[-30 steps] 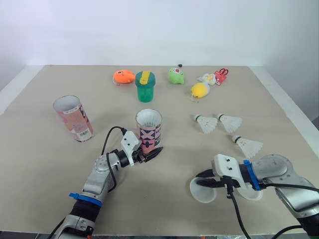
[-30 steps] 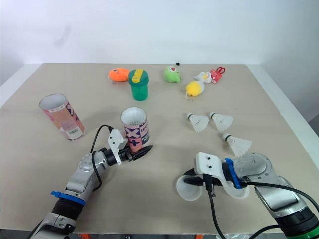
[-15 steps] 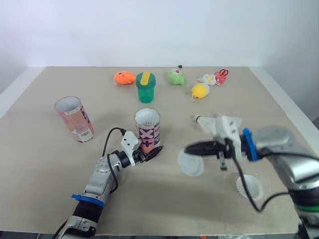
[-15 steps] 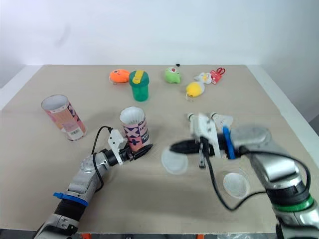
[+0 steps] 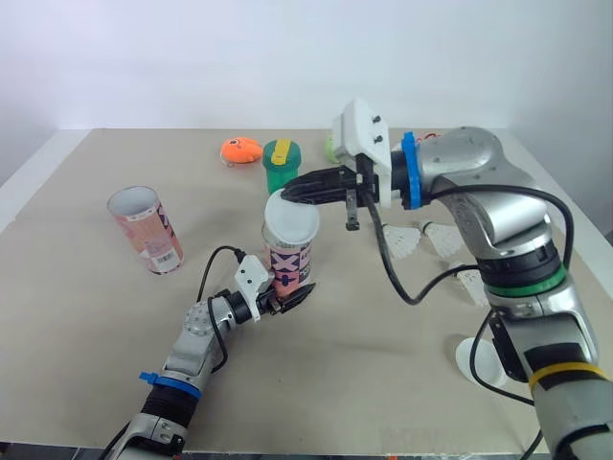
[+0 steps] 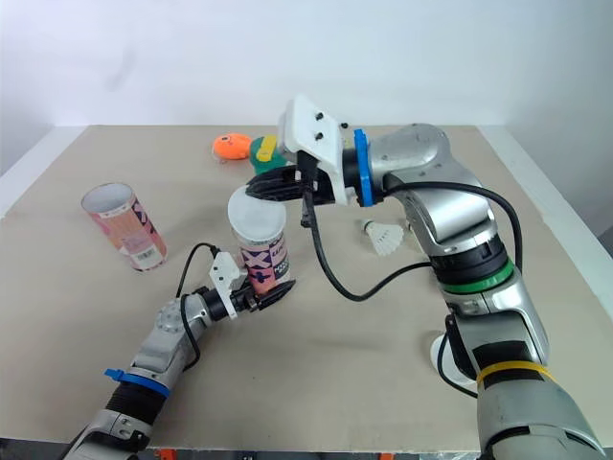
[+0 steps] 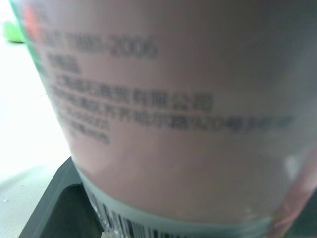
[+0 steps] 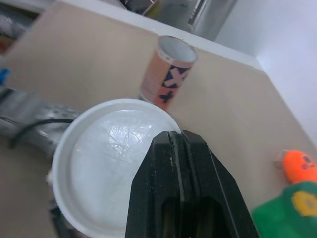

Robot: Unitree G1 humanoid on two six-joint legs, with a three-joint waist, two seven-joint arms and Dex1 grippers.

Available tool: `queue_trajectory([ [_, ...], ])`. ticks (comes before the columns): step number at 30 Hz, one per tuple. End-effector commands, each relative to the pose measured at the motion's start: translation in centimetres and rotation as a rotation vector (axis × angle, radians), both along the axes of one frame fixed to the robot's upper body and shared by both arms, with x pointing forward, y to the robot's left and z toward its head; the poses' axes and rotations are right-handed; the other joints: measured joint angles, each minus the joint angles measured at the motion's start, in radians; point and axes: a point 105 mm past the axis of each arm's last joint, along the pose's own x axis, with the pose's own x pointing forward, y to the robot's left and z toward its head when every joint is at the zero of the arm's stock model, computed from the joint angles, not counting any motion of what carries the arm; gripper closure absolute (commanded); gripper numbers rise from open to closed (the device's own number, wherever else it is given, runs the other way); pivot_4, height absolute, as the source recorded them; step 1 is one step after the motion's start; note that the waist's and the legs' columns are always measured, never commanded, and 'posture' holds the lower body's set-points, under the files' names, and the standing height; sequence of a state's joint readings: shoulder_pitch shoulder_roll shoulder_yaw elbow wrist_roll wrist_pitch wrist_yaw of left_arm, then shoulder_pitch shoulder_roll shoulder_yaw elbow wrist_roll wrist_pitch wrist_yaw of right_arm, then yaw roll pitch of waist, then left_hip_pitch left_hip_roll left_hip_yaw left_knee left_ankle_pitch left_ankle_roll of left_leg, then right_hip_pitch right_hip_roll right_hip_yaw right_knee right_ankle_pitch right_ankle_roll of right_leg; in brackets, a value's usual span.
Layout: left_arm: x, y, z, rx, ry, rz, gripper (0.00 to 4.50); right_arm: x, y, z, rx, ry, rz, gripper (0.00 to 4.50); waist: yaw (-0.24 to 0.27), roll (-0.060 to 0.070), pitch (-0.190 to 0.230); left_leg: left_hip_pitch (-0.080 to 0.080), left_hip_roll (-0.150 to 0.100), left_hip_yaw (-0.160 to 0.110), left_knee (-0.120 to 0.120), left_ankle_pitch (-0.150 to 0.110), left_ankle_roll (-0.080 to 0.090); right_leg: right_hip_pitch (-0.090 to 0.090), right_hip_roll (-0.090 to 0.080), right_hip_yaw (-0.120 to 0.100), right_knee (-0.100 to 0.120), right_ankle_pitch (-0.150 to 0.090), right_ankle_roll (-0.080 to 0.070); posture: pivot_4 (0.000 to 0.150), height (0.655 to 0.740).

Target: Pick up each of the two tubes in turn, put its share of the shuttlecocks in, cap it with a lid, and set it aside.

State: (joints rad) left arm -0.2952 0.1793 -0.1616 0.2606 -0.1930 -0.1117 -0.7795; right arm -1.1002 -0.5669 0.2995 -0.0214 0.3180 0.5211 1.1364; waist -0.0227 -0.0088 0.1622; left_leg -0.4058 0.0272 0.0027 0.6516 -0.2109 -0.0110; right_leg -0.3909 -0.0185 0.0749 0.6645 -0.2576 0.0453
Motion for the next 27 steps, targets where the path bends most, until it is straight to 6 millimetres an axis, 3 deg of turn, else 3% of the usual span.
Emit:
queue_trajectory([
  [1,-0.8,0.5,-3.8,0.071,0.126,0.015,1.13,0.3,0.5,0.3,-0.054,-0.059,0.019,4.45,0.0,0.0,0.0,0.0,0.0,0.0,0.0,0.0,0.0,0.0,0.0,0.0,0.0,0.0,0.0,0.15,0.74],
  [27,-0.8,0.3,-4.0,0.059,0.145,0.023,1.13,0.5,0.9,-1.8,-0.203,-0.108,0.061,4.45,0.0,0.0,0.0,0.0,0.0,-0.001,-0.001,0.0,0.0,-0.002,-0.005,-0.001,0.0,0.0,0.0,0.15,0.74],
])
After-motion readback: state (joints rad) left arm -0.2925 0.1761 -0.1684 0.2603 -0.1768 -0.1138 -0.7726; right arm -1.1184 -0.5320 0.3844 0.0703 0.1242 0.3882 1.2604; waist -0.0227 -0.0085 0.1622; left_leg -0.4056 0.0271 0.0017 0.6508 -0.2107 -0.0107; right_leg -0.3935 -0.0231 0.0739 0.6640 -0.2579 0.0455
